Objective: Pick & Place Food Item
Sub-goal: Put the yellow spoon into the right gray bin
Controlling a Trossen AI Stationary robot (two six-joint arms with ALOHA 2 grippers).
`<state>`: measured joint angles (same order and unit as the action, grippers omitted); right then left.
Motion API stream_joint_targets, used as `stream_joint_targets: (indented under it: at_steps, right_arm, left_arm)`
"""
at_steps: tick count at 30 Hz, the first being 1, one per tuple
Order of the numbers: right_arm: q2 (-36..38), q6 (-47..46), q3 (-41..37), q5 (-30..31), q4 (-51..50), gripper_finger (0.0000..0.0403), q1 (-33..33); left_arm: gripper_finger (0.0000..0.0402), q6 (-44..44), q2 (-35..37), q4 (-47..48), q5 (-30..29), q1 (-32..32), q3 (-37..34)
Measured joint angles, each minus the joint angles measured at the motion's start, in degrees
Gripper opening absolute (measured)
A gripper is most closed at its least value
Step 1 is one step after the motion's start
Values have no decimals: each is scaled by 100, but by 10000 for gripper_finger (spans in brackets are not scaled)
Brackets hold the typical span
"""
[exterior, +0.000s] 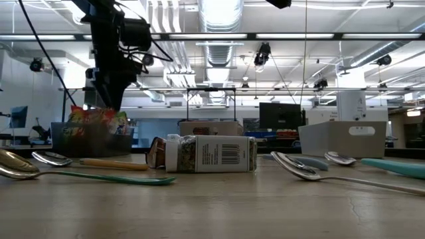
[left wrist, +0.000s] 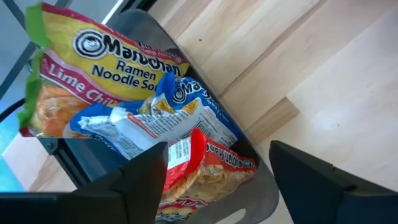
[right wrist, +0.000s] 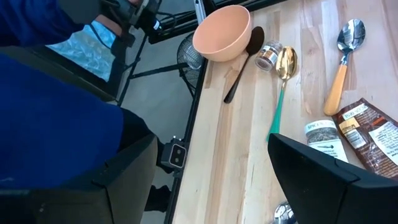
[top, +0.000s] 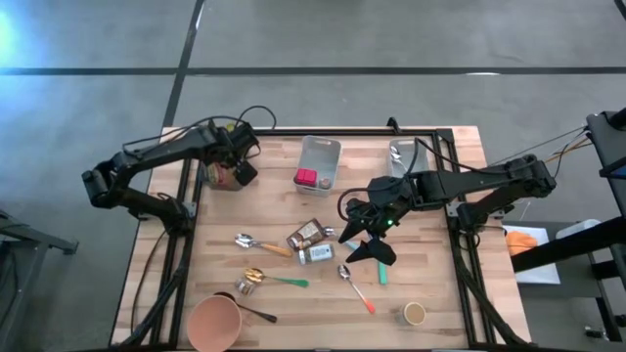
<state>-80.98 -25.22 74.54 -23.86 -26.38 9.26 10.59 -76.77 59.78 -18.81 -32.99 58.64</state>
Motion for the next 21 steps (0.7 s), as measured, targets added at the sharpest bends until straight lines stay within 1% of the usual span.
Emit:
stream_joint_targets:
  at_steps: [4,6,7,9,11,12,13,16,18,21]
  right_arm:
    - [1,-23,0,0,-14,302,0]
    - [1,-23,0,6,-66,302,0]
    - [1,-26,0,27,-84,302,2]
    - [1,-14,-9,108,-93,302,2]
    - [1,1,-11,153,-91,302,0]
    - [1,10,-13,155,-92,302,0]
    - [1,14,-14,157,-92,302,0]
    - [0,12,-19,156,-93,302,0]
    - [1,13,-20,157,-92,302,0]
    - [-1,32,-22,160,-91,302,-3]
  left_arm:
    - [287,13,0,207,4,0,216]
    - [287,17,2,347,191,7,362]
    - [287,20,4,387,448,19,426]
    - [287,17,10,398,1174,86,528]
    - [287,17,12,390,1877,297,608]
    - [287,16,17,388,2091,471,639]
    - [287,16,17,387,2176,686,656]
    - [287,-20,17,321,2168,1533,670]
    - [287,-146,17,197,2066,2162,670]
    - [287,-414,11,-114,1733,3090,670]
